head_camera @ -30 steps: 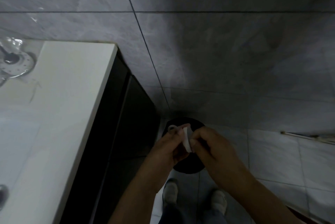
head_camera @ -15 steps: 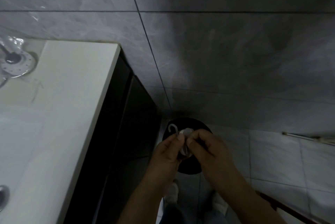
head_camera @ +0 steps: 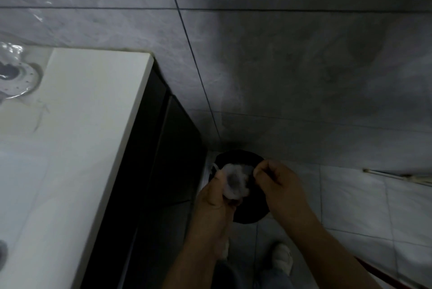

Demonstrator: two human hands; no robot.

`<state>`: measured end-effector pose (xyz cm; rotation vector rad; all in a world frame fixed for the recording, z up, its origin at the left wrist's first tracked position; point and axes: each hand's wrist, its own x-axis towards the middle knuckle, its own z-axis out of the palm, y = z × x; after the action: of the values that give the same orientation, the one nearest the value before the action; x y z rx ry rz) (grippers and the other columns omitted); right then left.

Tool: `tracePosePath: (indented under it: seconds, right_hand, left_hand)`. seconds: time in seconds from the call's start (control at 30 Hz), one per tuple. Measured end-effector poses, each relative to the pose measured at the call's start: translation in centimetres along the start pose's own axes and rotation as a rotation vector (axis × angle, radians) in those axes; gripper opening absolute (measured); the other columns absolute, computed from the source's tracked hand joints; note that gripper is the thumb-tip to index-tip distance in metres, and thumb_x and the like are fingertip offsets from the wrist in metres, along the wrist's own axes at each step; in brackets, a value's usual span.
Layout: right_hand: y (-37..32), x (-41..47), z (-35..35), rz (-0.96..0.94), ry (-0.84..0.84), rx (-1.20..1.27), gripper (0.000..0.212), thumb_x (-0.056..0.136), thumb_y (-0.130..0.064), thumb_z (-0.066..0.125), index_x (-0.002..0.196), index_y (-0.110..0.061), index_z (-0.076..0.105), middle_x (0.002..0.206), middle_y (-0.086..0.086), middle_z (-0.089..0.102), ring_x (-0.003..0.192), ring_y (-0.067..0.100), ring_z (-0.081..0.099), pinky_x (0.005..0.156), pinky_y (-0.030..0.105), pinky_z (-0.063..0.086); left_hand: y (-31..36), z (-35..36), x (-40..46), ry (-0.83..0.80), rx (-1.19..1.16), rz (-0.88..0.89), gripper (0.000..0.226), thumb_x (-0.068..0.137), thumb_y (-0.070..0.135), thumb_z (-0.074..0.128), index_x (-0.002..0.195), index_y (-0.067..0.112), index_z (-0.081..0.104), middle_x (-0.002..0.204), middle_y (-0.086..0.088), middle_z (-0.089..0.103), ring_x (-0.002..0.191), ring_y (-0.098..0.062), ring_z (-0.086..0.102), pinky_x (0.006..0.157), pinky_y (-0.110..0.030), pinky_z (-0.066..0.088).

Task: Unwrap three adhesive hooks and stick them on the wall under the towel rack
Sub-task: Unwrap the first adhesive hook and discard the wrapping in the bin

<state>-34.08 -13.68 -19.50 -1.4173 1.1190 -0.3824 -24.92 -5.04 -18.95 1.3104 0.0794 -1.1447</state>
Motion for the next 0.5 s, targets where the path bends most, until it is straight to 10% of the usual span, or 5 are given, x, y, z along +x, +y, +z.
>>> tracePosePath:
  seconds: [0.5]
  right_hand:
    - [3.6, 1.6, 1.4, 0.525, 0.101, 0.454, 0.026, 0.087, -0.009, 0.056, 0.062, -0.014, 0.064, 0.056, 0.002, 0.061, 0.055, 0.015, 0.051, 0.055, 0.027, 0.041]
  left_hand:
    - [-2.8, -1.9, 2.4, 0.118, -0.095, -0.143, 0.032, 0.095, 0.034, 0.042, 0.103, 0.014, 0.065, 0.092, -0.002, 0.076, 0.087, -0.016, 0.07, 0.067, -0.021, 0.058]
